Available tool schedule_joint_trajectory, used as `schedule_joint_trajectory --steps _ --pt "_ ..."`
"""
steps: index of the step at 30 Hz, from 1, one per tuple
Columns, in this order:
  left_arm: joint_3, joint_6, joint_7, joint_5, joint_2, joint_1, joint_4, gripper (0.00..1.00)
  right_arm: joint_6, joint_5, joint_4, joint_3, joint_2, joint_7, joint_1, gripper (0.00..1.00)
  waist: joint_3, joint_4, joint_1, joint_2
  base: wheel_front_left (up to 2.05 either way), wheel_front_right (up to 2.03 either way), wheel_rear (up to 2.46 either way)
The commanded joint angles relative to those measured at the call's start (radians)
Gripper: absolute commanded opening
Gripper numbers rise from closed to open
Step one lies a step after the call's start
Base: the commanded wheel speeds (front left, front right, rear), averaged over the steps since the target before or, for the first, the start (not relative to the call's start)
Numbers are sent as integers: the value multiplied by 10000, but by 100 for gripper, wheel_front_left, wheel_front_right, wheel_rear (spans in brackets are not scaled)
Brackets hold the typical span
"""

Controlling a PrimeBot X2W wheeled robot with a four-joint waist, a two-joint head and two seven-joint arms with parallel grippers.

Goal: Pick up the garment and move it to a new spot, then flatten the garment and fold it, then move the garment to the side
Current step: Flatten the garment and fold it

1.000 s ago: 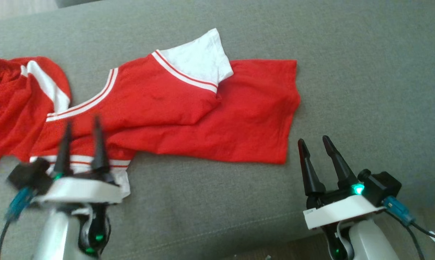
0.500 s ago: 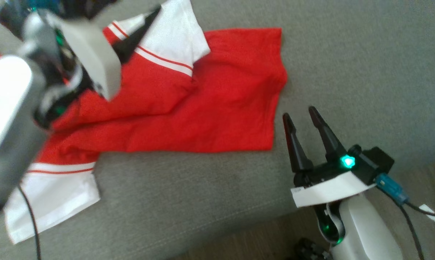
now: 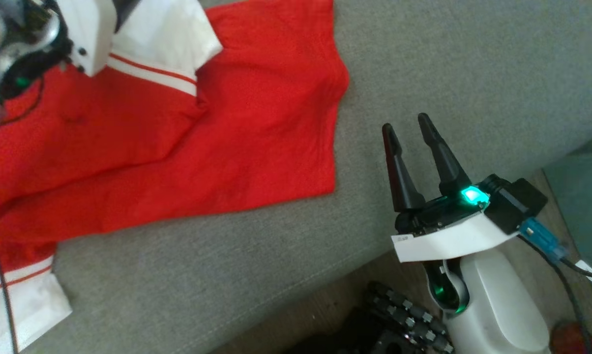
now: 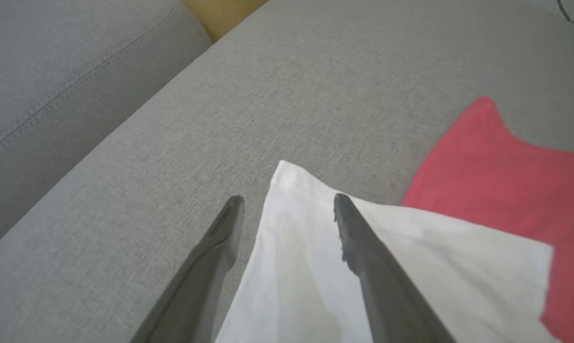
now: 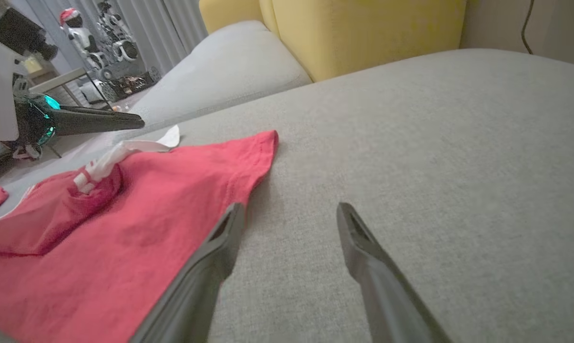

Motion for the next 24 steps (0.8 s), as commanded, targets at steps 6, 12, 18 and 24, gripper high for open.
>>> schedule_joint_trajectory --steps 6,12,18,24 --pt "-859 5 -540 -167 434 -1640 531 100 35 363 -432 383 -6 -44 -4 100 568 -506 -1 0 0 0 0" --pt "-1778 5 -574 -265 498 -2186 931 100 35 389 -512 414 -6 -44 -84 100 676 -721 -1 0 0 0 0" --pt "-2071 4 -432 -341 545 -2307 999 0 35 352 -622 450 -6 -44 -149 100 673 -866 -1 0 0 0 0" --pt "-2124 4 -192 -374 757 -2227 630 0 35 531 -873 794 -6 -44 -627 100 557 -825 -1 0 0 0 0"
